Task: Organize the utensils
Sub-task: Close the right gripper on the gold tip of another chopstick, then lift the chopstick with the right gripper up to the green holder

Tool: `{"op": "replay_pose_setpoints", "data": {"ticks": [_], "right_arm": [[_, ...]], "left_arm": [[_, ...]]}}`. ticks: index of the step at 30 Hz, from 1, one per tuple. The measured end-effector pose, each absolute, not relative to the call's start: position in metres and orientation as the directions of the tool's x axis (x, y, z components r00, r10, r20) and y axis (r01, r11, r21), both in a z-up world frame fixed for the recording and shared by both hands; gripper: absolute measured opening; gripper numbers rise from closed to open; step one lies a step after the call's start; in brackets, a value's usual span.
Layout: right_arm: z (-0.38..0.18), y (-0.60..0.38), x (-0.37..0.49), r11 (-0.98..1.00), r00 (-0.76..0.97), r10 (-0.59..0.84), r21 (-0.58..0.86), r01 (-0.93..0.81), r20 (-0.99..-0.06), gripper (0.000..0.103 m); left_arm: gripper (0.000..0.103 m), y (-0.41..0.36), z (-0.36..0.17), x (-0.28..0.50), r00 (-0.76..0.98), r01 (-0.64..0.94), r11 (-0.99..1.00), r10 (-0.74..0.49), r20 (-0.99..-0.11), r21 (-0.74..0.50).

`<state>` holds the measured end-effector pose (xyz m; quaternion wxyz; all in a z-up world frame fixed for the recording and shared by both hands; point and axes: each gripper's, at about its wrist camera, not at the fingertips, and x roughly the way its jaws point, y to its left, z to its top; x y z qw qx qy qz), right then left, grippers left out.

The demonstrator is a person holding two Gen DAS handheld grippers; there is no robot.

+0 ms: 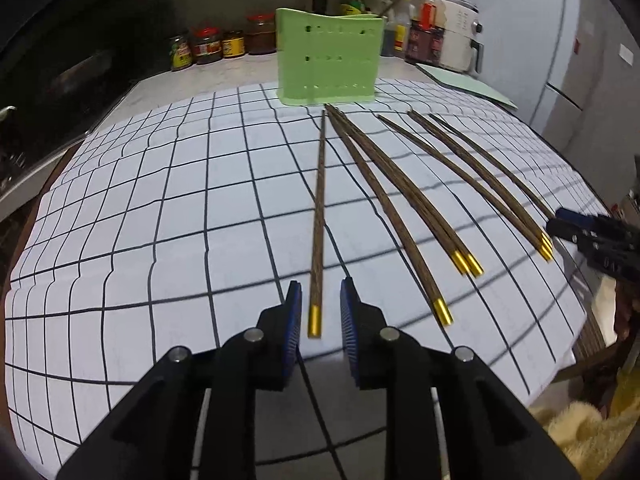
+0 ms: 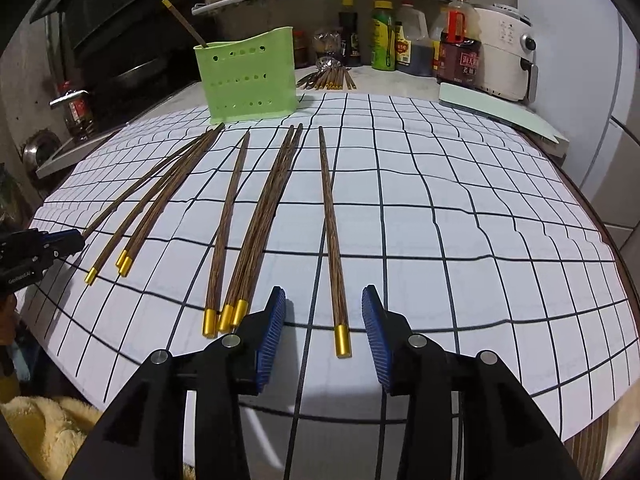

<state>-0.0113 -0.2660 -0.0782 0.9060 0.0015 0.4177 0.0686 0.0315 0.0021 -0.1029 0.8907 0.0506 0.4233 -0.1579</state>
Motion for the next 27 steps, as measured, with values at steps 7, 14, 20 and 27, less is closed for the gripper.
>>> {"op": "replay_pose_setpoints", "data": {"ticks": [7,14,20,27], "right_arm": [[-0.079,-0.275,-0.015,0.992,0.652,0.117,0.061,-0.109,-0.749,0.027],[-0.079,-0.268,-0.022,0.989,0.657,0.108,0.013,-0.148,-0.746,0.007],[-0.071,-0.273,-0.023,0.992,0.664,0.114,0.047,-0.118,-0.739,0.007],[-0.028,-0.285,-0.030,0.984,0.715,0.176,0.147,-0.103,-0.677,0.007]], "left_arm": [[0.020,-0.007,-0.104,0.032,0.616,0.333,0.942,-0.197,-0.763,0.026],[0.007,-0.008,-0.105,0.028,0.637,0.340,0.937,-0.163,-0.754,0.084],[0.007,0.005,-0.097,0.023,0.639,0.318,0.948,-0.191,-0.745,0.030],[0.007,0.029,-0.050,0.006,0.740,0.291,0.957,-0.233,-0.631,-0.012]]}}
